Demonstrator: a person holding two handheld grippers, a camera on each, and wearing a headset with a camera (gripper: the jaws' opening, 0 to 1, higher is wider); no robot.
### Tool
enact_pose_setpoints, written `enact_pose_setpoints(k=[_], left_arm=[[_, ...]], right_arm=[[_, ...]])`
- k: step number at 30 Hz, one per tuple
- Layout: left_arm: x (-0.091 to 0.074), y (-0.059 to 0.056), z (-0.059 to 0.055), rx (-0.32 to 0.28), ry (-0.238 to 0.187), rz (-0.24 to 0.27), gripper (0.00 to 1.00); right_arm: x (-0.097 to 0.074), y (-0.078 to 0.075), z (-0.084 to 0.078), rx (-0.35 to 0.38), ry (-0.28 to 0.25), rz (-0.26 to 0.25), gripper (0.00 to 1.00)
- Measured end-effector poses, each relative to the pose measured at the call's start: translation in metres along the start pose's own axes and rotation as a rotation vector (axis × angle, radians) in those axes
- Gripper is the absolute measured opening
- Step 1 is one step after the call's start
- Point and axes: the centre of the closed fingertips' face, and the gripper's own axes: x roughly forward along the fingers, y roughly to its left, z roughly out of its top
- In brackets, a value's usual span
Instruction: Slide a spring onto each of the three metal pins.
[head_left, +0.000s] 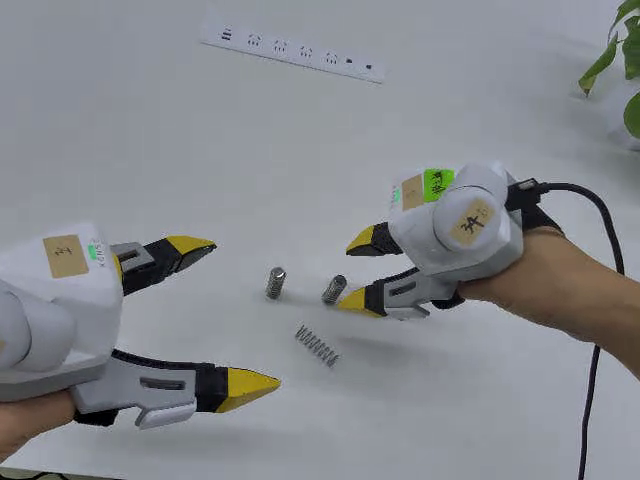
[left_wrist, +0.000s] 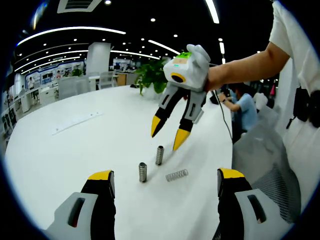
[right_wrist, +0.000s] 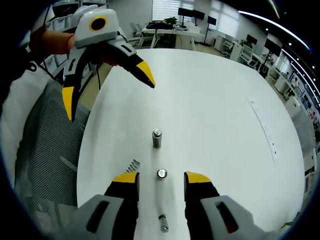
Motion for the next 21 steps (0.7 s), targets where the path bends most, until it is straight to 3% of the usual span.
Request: enact_pose_setpoints(k=[11,21], left_arm=[[-0.005,0.001,0.0,0.028,0.024,0.0,0.86],[-0.009,0.002,-0.001,0.056,0.051,0.004,0.85]], right_arm=[[-0.034,0.01,0.001,0.089,-0.126,-0.071,0.48],[-0.059,0.022,-0.02,0.184,-0.214,-0.116,0.62]])
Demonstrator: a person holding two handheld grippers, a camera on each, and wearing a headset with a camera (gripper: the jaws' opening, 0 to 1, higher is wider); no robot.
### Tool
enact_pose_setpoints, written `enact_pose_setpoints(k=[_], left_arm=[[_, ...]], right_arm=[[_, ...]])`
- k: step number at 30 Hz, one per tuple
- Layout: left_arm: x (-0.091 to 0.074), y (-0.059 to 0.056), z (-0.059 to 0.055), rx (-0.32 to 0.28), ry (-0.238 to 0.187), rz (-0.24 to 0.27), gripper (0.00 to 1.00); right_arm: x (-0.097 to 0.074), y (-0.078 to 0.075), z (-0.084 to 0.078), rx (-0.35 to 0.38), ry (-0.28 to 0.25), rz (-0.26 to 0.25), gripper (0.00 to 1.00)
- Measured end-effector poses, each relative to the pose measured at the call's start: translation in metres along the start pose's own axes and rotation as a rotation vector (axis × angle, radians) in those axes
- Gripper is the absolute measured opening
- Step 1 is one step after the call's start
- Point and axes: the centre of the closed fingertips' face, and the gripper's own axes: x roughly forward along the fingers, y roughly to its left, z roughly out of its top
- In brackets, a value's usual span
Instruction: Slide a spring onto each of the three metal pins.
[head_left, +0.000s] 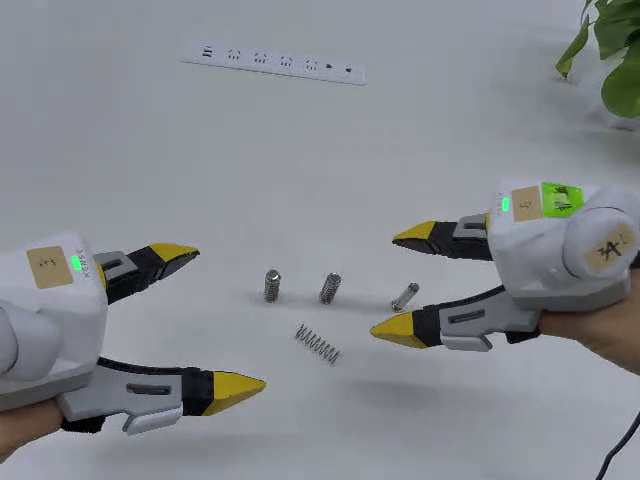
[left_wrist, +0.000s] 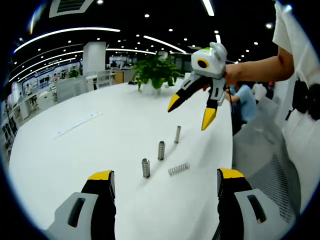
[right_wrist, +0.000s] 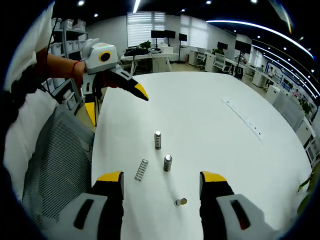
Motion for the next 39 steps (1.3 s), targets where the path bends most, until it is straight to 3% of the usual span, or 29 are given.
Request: enact_pose_setpoints(k=[9,15,21,27,35,39], left_arm=[[-0.005,-0.003,-0.003,0.036,0.029,-0.003,0.84],[-0.006,-0.003,-0.007,0.07,0.06,-0.008,0.82],[-0.004,-0.007,-0.008,0.111,0.094,-0.034,0.76],[0.005,-0.016,-0.015,0.21,0.183,-0.106,0.69],[0.034,-0.032,-0.01,0.314,0.218,-0.218,0.55],[0.05,-0.036,-0.017,0.347,0.245,-0.26,0.5]], right_arm=[[-0.026,0.006,-0.015,0.062,-0.086,-0.05,0.74],[-0.033,0.009,-0.032,0.104,-0.098,-0.063,0.78],[-0.038,0.012,-0.038,0.132,-0.142,-0.058,0.84],[-0.043,0.01,-0.046,0.168,-0.178,-0.07,0.86],[-0.048,0.014,-0.054,0.199,-0.196,-0.081,0.86],[-0.051,0.014,-0.056,0.209,-0.204,-0.095,0.85]])
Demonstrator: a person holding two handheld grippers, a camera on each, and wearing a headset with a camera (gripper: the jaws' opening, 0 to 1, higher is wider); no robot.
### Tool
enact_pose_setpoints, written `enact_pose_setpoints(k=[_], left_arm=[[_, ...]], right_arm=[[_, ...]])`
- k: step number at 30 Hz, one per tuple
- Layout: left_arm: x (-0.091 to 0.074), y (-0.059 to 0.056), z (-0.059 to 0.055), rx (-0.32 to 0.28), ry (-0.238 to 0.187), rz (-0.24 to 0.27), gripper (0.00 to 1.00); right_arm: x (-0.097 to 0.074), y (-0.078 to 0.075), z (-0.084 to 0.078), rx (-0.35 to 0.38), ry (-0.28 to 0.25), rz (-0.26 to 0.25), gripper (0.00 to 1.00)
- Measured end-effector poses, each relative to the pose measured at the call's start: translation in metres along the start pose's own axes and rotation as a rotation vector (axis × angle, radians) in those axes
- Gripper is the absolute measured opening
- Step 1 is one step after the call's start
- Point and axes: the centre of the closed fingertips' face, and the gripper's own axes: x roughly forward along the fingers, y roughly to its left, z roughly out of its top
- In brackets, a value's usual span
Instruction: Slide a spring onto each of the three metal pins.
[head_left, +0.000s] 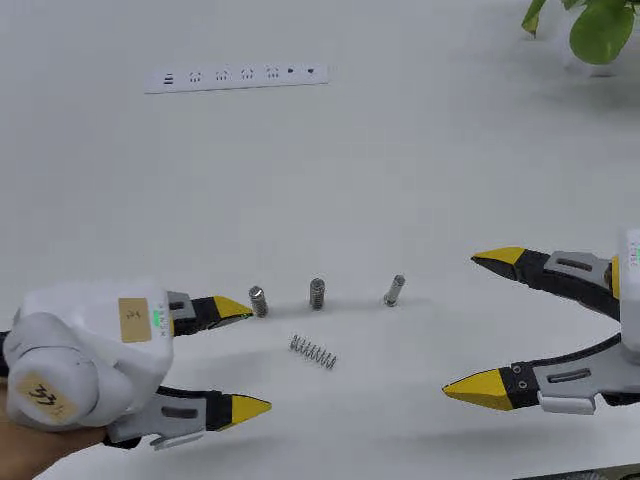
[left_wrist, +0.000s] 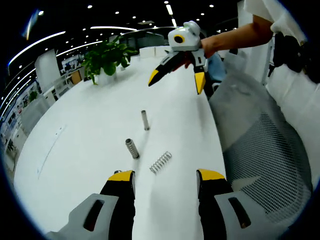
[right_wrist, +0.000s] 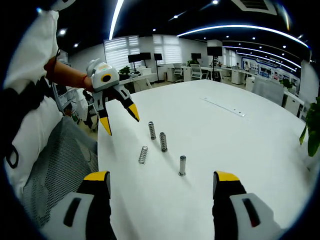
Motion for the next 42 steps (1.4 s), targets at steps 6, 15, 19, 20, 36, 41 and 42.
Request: enact_pose_setpoints(k=[6,15,19,20,36,41,42], left_arm=[[0.027,-0.001,-0.004,0.038,0.032,-0.038,0.47],[0.06,0.003,-0.014,0.053,0.101,-0.029,0.4],[0.067,0.003,-0.019,0.058,0.129,-0.02,0.37],[0.069,0.003,-0.021,0.047,0.137,-0.021,0.37],[0.067,0.005,-0.04,0.004,0.199,0.015,0.25],[0.068,0.004,-0.039,0.001,0.197,0.019,0.19],[0.067,0.004,-0.04,0.004,0.2,0.019,0.19]], right_arm=[[-0.003,0.002,-0.005,0.016,-0.003,-0.008,0.85],[-0.008,-0.001,-0.01,0.04,-0.006,-0.028,0.84],[-0.011,-0.002,-0.011,0.046,-0.008,-0.033,0.84],[-0.011,-0.003,-0.012,0.048,-0.007,-0.034,0.84],[-0.015,-0.005,-0.02,0.049,0.013,-0.034,0.84],[-0.015,-0.003,-0.02,0.043,0.015,-0.033,0.83],[-0.015,-0.003,-0.02,0.042,0.016,-0.034,0.83]])
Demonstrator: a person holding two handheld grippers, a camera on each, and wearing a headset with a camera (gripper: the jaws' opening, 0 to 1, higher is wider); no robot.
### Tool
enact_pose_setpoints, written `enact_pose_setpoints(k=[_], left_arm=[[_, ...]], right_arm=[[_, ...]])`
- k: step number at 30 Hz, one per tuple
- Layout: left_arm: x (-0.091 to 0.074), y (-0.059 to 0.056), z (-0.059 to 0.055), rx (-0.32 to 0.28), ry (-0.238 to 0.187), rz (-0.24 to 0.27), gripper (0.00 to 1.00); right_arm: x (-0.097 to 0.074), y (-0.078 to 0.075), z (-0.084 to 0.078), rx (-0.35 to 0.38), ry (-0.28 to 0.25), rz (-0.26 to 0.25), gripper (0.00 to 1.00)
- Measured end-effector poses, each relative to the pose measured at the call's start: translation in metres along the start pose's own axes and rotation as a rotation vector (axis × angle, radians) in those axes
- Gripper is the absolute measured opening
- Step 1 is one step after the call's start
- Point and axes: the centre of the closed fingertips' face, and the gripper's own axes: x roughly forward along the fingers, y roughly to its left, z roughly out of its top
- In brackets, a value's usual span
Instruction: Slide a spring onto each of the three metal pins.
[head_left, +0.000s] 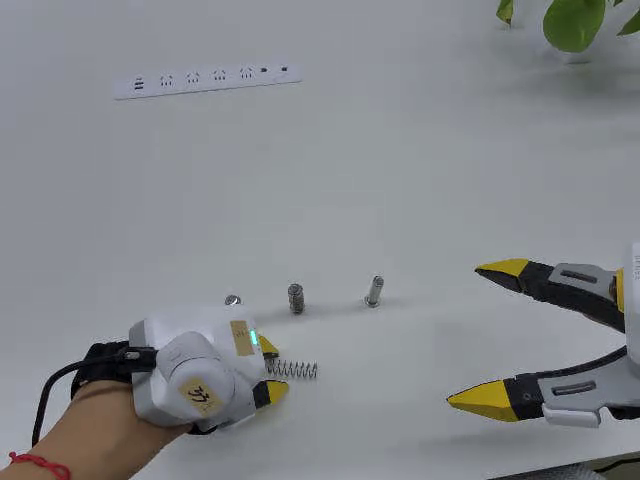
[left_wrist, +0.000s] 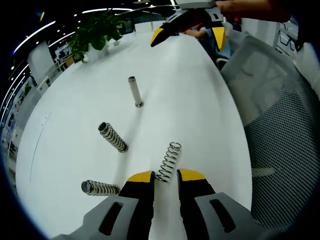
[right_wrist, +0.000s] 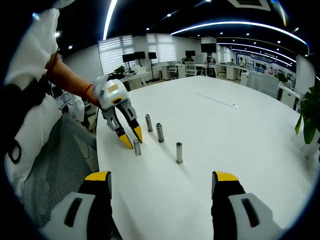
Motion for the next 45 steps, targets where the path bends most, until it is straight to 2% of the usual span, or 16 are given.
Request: enact_pose_setpoints(k=[9,24,32,40,45], left_arm=[[-0.001,0.0,-0.004,0.021,0.022,0.006,0.12],[-0.001,-0.001,-0.005,0.006,0.025,0.006,0.11],[-0.002,-0.006,-0.004,-0.012,0.011,-0.006,0.11],[-0.009,-0.009,0.002,-0.067,-0.04,-0.006,0.11],[-0.014,-0.012,0.005,-0.077,-0.058,-0.007,0.1]], right_arm=[[0.001,0.003,0.0,0.003,0.003,-0.002,0.83],[0.002,0.006,-0.001,-0.004,0.012,-0.002,0.82],[0.002,0.006,0.0,-0.01,0.017,-0.004,0.82],[0.002,0.006,0.003,-0.018,0.023,-0.006,0.82],[0.002,0.007,0.008,-0.023,0.019,-0.004,0.82]])
